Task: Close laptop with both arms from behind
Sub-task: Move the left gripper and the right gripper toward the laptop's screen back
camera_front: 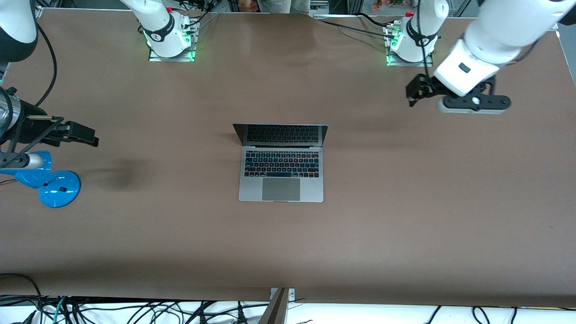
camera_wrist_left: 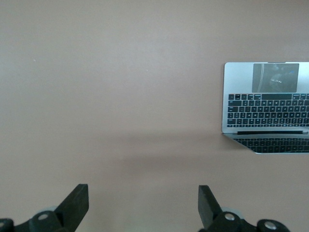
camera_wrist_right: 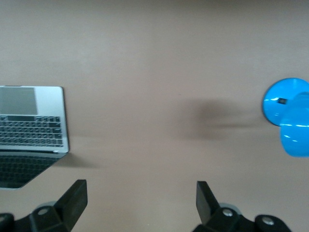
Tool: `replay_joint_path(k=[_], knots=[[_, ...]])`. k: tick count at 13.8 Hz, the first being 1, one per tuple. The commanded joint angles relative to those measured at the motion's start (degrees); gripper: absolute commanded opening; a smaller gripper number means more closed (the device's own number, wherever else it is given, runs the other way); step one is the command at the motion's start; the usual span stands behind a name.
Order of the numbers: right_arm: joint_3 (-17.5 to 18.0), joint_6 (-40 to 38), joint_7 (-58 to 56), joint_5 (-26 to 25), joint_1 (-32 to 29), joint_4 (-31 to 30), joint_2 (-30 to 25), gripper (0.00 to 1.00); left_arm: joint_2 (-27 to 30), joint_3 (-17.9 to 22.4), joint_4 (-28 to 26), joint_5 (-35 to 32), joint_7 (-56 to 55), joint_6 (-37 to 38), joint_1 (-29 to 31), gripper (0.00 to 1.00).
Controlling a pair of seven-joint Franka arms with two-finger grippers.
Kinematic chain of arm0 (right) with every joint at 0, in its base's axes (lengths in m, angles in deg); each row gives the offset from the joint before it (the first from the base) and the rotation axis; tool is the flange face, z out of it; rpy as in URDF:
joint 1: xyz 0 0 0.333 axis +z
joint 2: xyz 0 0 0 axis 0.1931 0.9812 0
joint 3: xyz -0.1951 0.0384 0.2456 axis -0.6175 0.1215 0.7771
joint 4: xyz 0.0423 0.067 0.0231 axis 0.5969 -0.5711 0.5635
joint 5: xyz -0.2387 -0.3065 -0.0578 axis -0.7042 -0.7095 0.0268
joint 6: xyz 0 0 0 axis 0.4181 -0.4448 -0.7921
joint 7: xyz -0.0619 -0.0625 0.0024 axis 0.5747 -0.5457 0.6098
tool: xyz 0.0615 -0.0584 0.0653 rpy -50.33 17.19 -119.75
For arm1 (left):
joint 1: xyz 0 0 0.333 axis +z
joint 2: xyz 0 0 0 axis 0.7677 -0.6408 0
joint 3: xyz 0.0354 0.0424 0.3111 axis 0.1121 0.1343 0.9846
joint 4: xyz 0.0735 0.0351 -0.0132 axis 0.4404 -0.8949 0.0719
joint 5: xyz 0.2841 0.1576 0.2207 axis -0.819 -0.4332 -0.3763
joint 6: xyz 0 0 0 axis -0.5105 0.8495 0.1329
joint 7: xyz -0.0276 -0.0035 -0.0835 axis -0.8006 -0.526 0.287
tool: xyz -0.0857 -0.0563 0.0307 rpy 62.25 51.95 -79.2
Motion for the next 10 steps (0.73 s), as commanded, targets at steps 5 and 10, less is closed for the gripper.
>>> replay_joint_path(k=[5, 10], knots=[[10.6, -0.8, 0.7, 1.0, -0.1, -1.0, -0.5, 1.0, 0.7, -7.7, -0.3, 3.6, -11.1, -0.5, 0.4, 1.0], [17.9, 0.5, 15.2, 0.2, 3.4, -2.6, -0.2, 1.0, 1.3, -10.3, -0.2, 3.7, -13.9, 0.9, 0.4, 0.58]])
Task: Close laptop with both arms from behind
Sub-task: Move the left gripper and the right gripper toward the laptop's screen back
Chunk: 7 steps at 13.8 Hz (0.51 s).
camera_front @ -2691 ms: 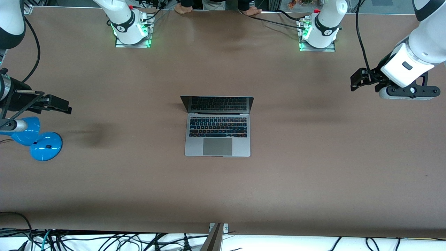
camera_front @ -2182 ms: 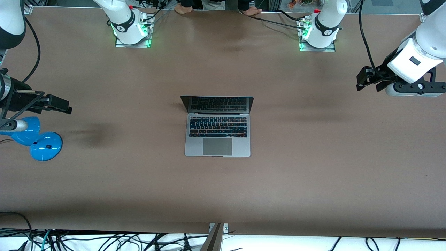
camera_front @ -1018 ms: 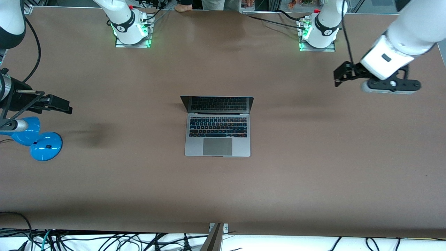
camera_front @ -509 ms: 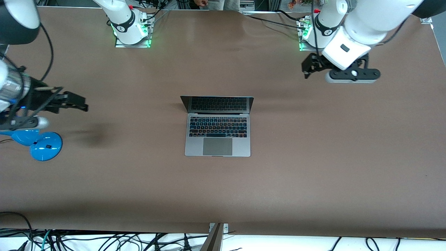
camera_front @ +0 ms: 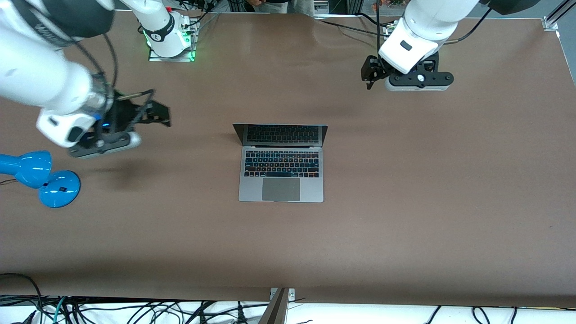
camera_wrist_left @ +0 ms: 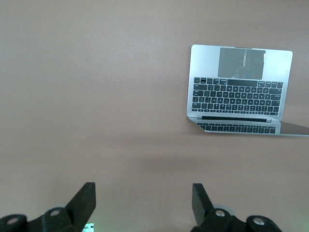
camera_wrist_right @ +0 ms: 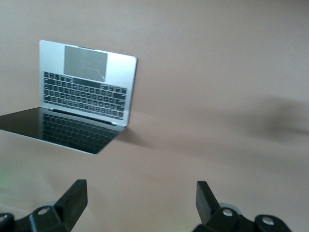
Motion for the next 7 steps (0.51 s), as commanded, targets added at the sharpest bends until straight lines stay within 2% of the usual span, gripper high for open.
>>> replay_joint_path(k=[1, 3, 4, 5, 7], knots=[[1.2, 1.8, 8.9, -0.5, 4.1, -1.1, -0.2, 1.0, 1.1, -1.2, -0.1, 1.4, -4.2, 0.7, 0.4, 0.39], [1.3, 3.7, 16.4, -0.4, 7.3, -1.2, 0.7, 0.99, 1.1, -3.8, 0.1, 1.4, -8.0, 0.5, 0.2, 0.07], [1.3, 4.4, 20.1, -0.5, 8.6, -1.3, 1.1, 0.94, 1.0, -4.2, 0.0, 1.4, -9.5, 0.5, 0.1, 0.0], [1.3, 4.9, 22.9, -0.5, 9.9, -1.4, 1.3, 0.87, 1.0, -5.1, 0.0, 1.4, -9.8, 0.5, 0.1, 0.0], [1.3, 5.1, 27.4, -0.4, 12.2, -2.1, 1.5, 0.67, 0.9, -6.3, -0.1, 1.4, -10.3, 0.5, 0.0, 0.0]])
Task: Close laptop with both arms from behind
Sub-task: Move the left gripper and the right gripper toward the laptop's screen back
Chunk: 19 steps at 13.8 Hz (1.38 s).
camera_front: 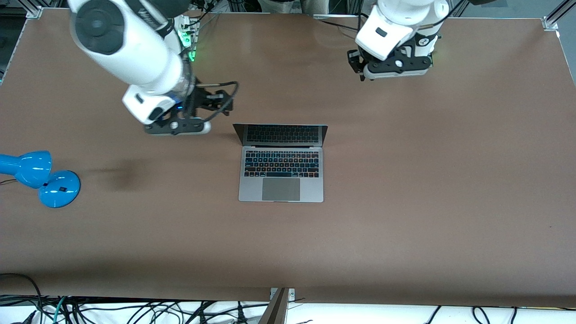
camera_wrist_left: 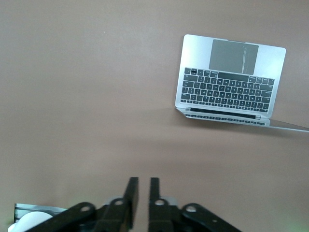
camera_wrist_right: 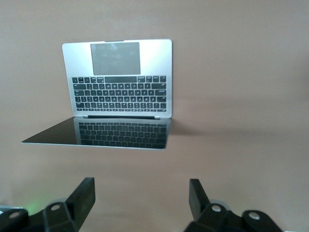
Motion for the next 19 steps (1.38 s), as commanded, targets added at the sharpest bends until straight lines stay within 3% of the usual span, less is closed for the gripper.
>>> replay_joint_path(k=[1, 5, 8, 10, 12, 19], knots=[[0.1, 0.8, 8.2, -0.4, 2.6, -1.0, 0.2, 0.6, 0.4, -1.7, -0.1, 1.7, -0.7, 0.4, 0.4, 0.0], [0.0, 0.6, 14.3, -0.4, 6.6, -1.6, 2.4, 0.27, -0.9, -1.8, -0.9, 3.0, -0.9, 0.1, 0.3, 0.0], [0.1, 0.4, 15.6, -0.2, 8.1, -3.0, 3.3, 0.12, -2.2, -1.8, -1.6, 4.1, -3.0, -1.0, 0.3, 0.0], [0.1, 0.5, 16.2, 0.0, 9.3, -4.7, 4.0, 0.02, -2.6, -1.9, -5.0, 4.1, -3.5, -5.0, -0.5, 0.0], [0.1, 0.7, 16.1, -0.1, 10.2, -5.9, 4.9, 0.01, -4.1, -1.9, -8.4, 3.8, -5.0, -10.5, -1.1, 0.0], [0.0, 4.2, 15.4, -0.5, 10.3, -8.4, 7.1, 0.01, -17.1, -1.9, -8.1, -5.5, -12.3, -19.1, -3.4, 0.0]])
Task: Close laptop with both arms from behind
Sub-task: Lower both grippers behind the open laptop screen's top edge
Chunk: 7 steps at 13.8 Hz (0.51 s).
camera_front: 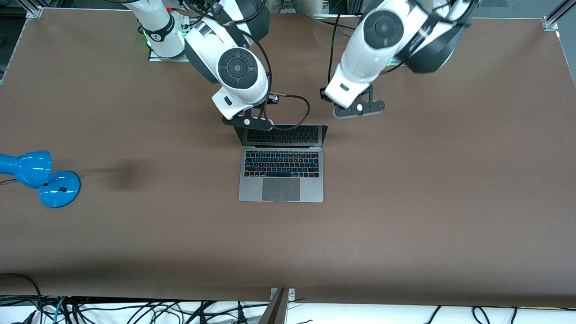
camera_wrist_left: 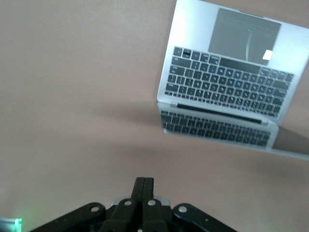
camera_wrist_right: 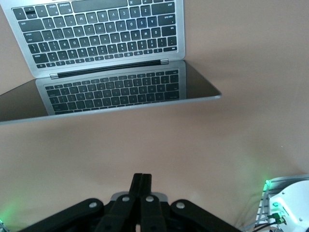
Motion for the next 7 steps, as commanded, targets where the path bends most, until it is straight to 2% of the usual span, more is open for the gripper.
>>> replay_joint_path(k=[1, 5, 7], knots=[[0.0, 4.0, -0.1, -0.9, -0.2, -2.4, 0.0, 0.01, -5.0, -0.2, 1.3, -3.9, -4.3, -3.2, -1.2, 0.0], [-0.1, 6.3, -2.5, -2.9, -0.2, -3.7, 0.6, 0.01, -9.5, 0.1, 2.0, -8.4, -9.4, -6.2, -2.5, 0.0], [-0.1, 8.3, -3.9, -5.2, -0.2, -3.8, 1.0, 0.01, -10.4, 0.1, 2.7, -8.4, -10.3, -7.0, -2.6, 0.0]])
